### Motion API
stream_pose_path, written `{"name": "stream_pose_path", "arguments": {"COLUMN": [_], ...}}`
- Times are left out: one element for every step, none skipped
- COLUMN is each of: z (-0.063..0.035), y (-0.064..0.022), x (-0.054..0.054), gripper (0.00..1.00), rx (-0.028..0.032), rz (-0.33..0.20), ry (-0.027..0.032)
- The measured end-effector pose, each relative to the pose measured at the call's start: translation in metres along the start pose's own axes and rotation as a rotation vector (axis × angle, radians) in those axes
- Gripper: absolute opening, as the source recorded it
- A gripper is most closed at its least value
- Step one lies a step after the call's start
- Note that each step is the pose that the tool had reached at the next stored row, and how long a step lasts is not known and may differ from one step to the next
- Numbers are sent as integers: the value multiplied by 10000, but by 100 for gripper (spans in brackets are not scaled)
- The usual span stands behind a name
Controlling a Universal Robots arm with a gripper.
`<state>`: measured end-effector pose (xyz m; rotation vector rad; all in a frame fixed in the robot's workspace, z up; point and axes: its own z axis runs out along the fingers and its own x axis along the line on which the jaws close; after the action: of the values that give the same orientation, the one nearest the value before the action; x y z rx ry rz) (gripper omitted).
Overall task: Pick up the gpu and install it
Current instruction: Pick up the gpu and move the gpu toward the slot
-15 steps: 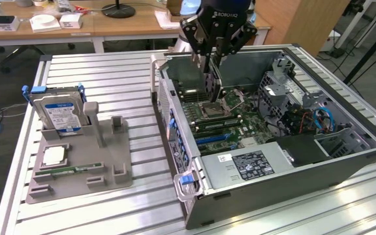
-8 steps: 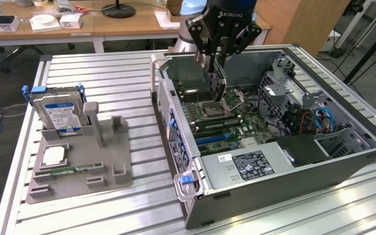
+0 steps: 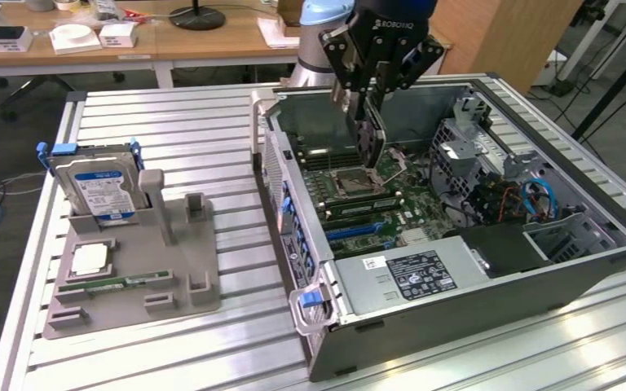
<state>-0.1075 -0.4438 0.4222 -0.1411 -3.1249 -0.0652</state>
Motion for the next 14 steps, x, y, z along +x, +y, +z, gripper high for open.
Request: {"name": "stream_pose_path", "arguments": {"z": [0,-1,-1,-1,-1,-1,-1,-2,-2,-2,-2,-2,-2,-2], "y": [1,3,4,5,7,8,9,10,11,12,13,14,15,16], "x": [-15,-29,-43,-58,-71,-84,-97,-109,-121,-133,-146,-158,-170,-181], "gripper": [26,26,26,26,26,26,26,26,26,26,26,26,26,26], "rx": [0,1,1,1,1,1,1,1,1,1,1,1,1,1], "rz": [0,0,0,0,0,1,1,1,1,0,1,0,0,0], "ry": [0,0,-1,0,0,0,0,0,0,0,0,0,0,0]}}
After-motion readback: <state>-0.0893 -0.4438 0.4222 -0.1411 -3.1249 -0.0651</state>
